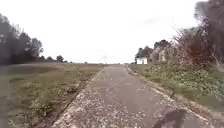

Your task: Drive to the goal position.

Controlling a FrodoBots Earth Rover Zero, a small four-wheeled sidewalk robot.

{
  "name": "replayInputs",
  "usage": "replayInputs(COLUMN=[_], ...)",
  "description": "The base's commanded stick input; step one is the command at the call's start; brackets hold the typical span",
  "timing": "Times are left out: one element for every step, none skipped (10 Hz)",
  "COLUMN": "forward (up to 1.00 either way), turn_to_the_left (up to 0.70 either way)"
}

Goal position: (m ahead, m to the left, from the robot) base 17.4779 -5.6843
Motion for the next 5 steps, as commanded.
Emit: replayInputs(forward=[0.70,0.70,0.70,0.70,0.70], turn_to_the_left=[-0.28,-0.15,0.00,0.00,0.00])
